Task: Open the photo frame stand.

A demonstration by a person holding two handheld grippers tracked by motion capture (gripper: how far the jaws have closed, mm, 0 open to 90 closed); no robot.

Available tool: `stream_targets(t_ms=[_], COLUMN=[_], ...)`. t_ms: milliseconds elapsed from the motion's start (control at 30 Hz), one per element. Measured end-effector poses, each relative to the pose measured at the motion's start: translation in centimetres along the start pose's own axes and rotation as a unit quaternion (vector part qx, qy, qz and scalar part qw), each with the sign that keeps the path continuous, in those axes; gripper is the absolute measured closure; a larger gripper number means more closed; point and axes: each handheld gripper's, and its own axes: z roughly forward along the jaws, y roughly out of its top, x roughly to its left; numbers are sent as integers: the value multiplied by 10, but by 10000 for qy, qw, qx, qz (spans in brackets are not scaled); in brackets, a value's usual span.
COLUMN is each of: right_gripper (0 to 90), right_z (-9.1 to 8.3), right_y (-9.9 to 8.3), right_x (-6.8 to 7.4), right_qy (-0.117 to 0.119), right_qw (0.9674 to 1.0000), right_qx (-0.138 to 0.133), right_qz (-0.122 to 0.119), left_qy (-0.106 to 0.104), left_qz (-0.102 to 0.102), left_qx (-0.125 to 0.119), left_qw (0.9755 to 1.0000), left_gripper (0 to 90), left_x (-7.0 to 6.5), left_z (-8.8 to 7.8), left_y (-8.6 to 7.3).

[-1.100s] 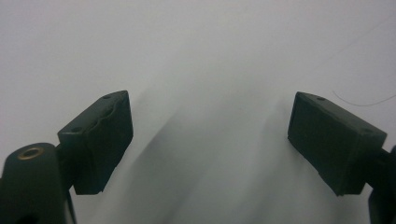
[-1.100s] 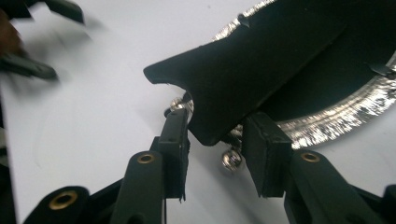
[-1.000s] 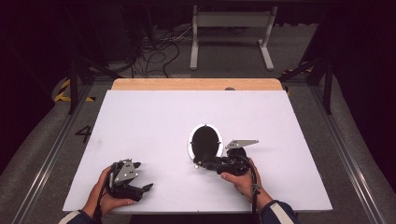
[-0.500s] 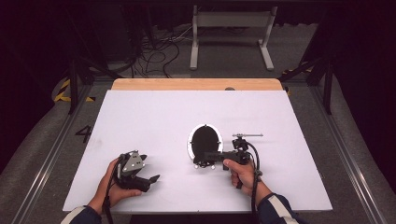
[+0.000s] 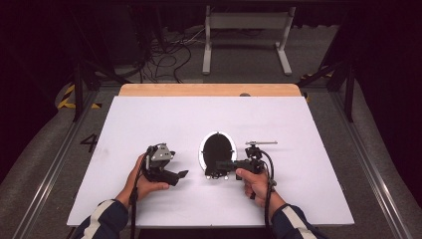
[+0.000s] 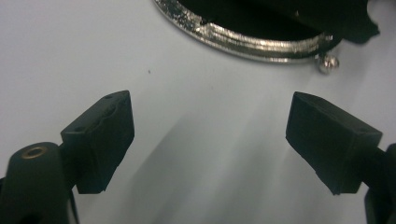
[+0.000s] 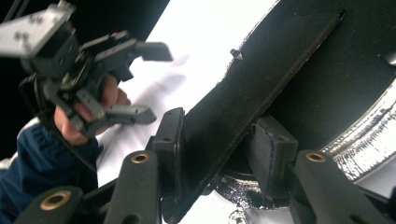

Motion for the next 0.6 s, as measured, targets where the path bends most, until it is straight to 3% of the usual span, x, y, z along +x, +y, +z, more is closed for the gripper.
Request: stream_targets(t_ms=[33,67,167,233,333,433,500,600], right_gripper=[596,596,600,599,600,599,599,599], right_z=[0,0,0,0,0,0,0,0], right_y=[0,0,0,-1,-1,0,0,0], right_x=[3,3,8,9,11,15,17,18], right_qy=[-30,-30,-90,-90,-125,-167,-197,-198], right_qw=[9997,9997,9981,9975,9958,9917,9901,9892], right_qx=[-23,-23,-37,-55,-45,-35,-20,-10], right_qz=[-242,-242,-613,-701,-901,-1274,-1393,-1455], left_qy=[-129,-129,-233,-351,-471,-401,-457,-572], left_qz=[-119,-119,-248,-310,-285,-268,-370,-327], left_qx=[-83,-83,-228,-237,-259,-158,-137,-122], left_qw=[9998,9998,9992,9986,9981,9987,9982,9978], left_gripper=[151,151,154,145,144,142,135,135], left_x=[4,4,7,8,9,7,6,6], left_z=[4,4,12,17,26,34,38,42], left_y=[4,4,11,16,23,27,29,32])
